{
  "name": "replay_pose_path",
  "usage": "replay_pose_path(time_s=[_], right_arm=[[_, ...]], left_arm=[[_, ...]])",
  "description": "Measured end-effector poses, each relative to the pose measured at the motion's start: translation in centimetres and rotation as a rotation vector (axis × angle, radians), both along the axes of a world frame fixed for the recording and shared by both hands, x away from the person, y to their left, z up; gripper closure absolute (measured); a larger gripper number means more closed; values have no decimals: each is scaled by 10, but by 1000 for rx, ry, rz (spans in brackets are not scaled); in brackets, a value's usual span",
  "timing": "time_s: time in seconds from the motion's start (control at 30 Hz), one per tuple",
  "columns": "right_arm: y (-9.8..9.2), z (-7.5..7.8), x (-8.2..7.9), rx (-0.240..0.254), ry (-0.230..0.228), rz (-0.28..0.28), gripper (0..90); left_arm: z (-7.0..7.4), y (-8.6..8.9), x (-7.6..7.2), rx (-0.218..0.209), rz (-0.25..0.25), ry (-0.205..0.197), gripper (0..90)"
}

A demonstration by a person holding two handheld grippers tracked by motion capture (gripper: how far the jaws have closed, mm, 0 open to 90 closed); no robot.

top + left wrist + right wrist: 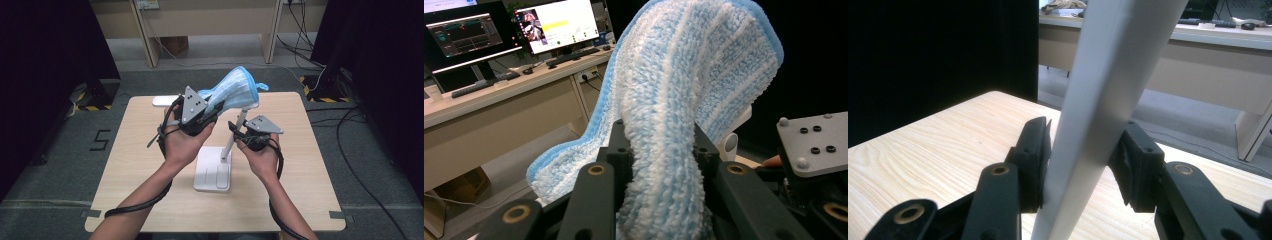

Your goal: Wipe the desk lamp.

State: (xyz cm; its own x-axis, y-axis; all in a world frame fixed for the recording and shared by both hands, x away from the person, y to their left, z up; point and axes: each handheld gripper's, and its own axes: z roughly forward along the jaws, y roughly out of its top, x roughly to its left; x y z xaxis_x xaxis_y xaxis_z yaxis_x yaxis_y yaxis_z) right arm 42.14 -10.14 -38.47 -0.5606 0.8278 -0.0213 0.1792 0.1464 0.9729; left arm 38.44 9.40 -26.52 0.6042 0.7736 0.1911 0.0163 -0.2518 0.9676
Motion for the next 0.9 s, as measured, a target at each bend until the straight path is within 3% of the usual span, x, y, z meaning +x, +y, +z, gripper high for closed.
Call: replay_pose_path(time_s=[0.63, 0.9], right_arm=[[0, 0, 0, -3, -4, -10, 599], [1, 0, -1, -8, 4, -14, 599]], left_arm=[[3, -19, 2, 3, -20, 20, 705], [4, -30, 3, 28, -42, 22, 704]])
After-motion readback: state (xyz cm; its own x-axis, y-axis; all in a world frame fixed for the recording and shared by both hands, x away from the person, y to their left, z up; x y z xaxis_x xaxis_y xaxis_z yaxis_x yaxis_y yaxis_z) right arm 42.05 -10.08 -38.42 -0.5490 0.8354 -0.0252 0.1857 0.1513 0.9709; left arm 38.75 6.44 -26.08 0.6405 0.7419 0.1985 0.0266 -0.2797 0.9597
